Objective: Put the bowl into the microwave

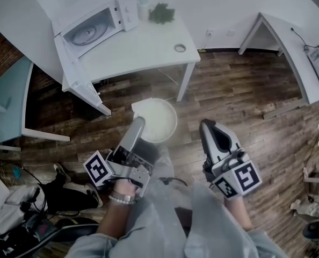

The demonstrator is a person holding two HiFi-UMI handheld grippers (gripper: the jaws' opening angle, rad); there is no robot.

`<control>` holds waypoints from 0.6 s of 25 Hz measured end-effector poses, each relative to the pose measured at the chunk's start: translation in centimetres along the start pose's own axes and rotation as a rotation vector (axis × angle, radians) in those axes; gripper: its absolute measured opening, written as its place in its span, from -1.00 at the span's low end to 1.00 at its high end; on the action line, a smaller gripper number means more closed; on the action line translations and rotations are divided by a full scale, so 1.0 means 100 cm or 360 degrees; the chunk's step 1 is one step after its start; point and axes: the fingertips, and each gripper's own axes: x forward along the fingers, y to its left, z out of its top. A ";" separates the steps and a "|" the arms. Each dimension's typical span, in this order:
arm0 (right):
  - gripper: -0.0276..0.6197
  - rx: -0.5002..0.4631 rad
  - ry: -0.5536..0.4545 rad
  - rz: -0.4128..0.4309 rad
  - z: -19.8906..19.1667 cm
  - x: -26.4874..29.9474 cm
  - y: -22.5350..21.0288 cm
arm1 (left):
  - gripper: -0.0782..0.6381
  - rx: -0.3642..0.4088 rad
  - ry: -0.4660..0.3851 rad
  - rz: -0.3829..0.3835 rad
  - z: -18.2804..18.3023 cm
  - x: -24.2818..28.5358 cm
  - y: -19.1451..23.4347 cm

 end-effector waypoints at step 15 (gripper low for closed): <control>-0.91 0.0055 -0.0050 0.0060 0.028 0.109 -0.052 | -0.16 0.0051 -0.0080 -0.0019 0.082 0.075 0.012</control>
